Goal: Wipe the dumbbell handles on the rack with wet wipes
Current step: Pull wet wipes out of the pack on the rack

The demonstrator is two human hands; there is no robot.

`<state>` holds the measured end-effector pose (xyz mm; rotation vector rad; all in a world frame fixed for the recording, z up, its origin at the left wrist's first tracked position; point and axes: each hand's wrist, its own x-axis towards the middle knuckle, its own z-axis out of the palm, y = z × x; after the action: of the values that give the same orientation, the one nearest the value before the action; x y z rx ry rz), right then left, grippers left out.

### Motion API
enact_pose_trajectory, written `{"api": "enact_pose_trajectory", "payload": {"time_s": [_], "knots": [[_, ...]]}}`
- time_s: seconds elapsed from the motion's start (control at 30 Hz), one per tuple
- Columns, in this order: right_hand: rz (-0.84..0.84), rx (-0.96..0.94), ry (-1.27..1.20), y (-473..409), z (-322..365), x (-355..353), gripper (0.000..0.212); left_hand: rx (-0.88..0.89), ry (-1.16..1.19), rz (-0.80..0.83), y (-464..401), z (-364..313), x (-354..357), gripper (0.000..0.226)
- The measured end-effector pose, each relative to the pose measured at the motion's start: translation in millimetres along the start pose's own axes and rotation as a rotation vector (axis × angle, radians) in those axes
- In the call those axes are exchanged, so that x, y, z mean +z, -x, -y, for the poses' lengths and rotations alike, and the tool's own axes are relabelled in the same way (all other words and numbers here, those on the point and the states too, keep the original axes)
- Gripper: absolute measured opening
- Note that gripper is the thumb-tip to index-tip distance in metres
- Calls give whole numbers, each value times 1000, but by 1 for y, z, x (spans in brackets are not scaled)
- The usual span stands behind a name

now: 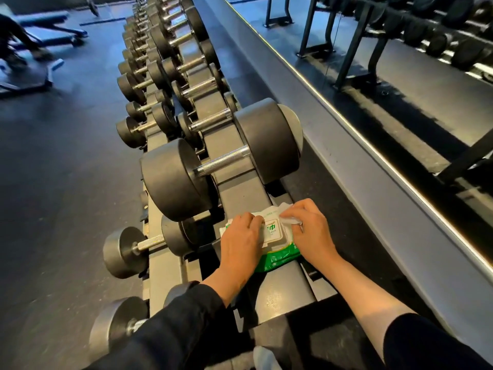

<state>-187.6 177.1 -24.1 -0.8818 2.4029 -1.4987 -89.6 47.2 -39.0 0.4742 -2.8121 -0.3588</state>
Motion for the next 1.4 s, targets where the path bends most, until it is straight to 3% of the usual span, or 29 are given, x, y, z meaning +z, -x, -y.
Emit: {"api": "enact_pose_trajectory", "payload": {"time_s": [0.23, 0.37, 0.47, 0.67, 0.9, 1.1, 1.23, 1.4], "knots": [[80, -120, 54, 1, -5, 3, 21, 24, 230, 57, 17, 16, 6, 70], [88, -88, 27, -2, -4, 2, 20, -106, 441, 10, 24, 16, 6, 54], [75, -50, -7, -5, -2, 1, 20, -105, 406, -14, 22, 15, 7, 41], [103, -69, 222, -2, -14, 0, 39, -121, 244, -58, 26, 12, 18, 46], [104, -74, 234, 4, -13, 2, 39, -131, 217, -73, 28, 11, 27, 47], [-68, -285, 274, 9, -5, 9, 34, -115, 321, -220, 37, 11, 18, 48], [-179, -383, 251, 13, 19, 32, 40, -25, 369, -334, 40, 25, 0, 27], [-179, -355, 193, 26, 49, 81, 34, 18, 392, -382, 51, 62, -22, 27]]}}
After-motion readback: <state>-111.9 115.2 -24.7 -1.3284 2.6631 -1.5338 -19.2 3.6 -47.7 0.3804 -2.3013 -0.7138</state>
